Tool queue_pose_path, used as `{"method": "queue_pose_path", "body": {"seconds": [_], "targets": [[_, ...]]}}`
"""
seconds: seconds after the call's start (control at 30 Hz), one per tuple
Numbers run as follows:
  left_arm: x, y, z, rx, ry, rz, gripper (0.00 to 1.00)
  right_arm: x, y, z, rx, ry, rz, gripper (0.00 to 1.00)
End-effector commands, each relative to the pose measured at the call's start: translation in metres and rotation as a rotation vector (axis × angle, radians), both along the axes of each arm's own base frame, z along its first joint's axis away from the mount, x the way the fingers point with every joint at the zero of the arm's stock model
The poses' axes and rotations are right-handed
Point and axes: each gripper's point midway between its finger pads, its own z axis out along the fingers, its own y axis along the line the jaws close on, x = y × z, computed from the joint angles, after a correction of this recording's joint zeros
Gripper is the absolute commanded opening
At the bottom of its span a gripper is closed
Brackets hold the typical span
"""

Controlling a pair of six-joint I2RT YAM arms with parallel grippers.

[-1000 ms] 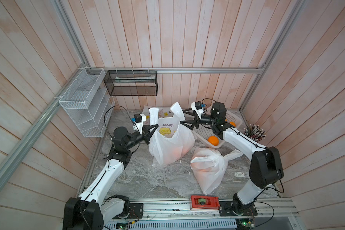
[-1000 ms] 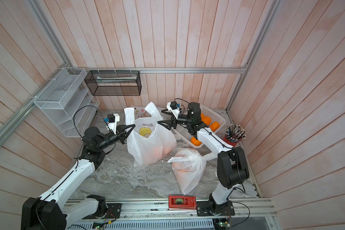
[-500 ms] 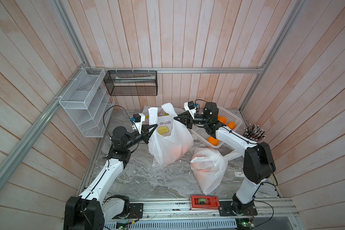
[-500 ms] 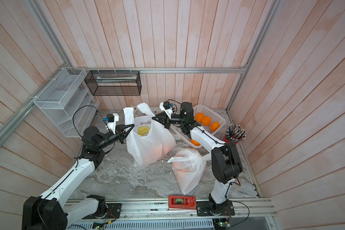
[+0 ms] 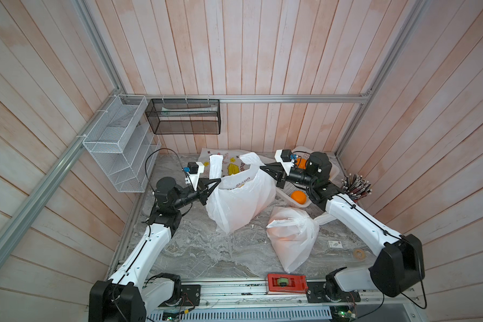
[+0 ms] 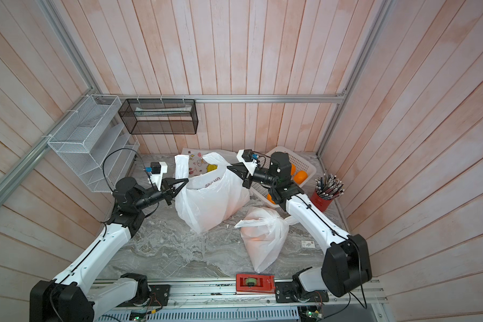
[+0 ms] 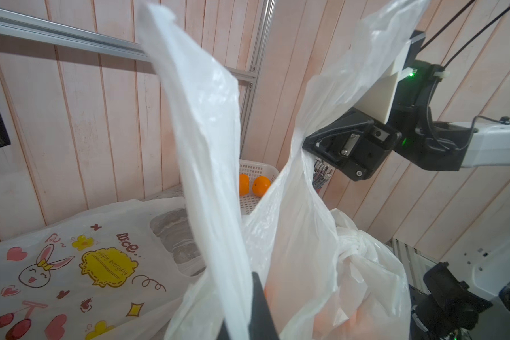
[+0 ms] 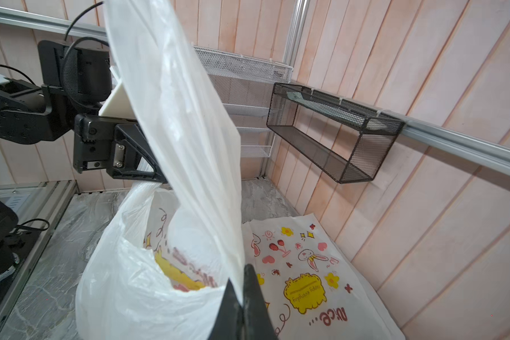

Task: Place the oranges into plastic bags & tie knots
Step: Tie the plastic bag at the center of the board.

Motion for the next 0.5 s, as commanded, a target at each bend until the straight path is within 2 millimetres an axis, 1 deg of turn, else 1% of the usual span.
{"method": "queue_pose_path", "body": {"seconds": [0.0,0.1,0.23,0.37,0.47], "targets": [[-0.015,-0.008,0.011,0.030,-0.061,-0.082,0.00,0.003,-0.022,-0.035,-0.136,0.030,-0.149,0.00],[-0.021,-0.017,0.012,0.046,-0.090,-0.133,0.00,-0.007,-0.037,-0.048,-0.174,0.055,-0.211,0.00],[-0.021,-0.032,0.007,0.075,-0.098,-0.176,0.00,-0.015,-0.045,-0.063,-0.186,0.083,-0.240,0.00],[-0.019,-0.045,0.006,0.090,-0.101,-0.224,0.00,-0.022,-0.041,-0.061,-0.178,0.081,-0.211,0.00],[-0.022,-0.059,0.005,0.104,-0.109,-0.270,0.00,-0.031,-0.034,-0.054,-0.165,0.060,-0.164,0.00]]}}
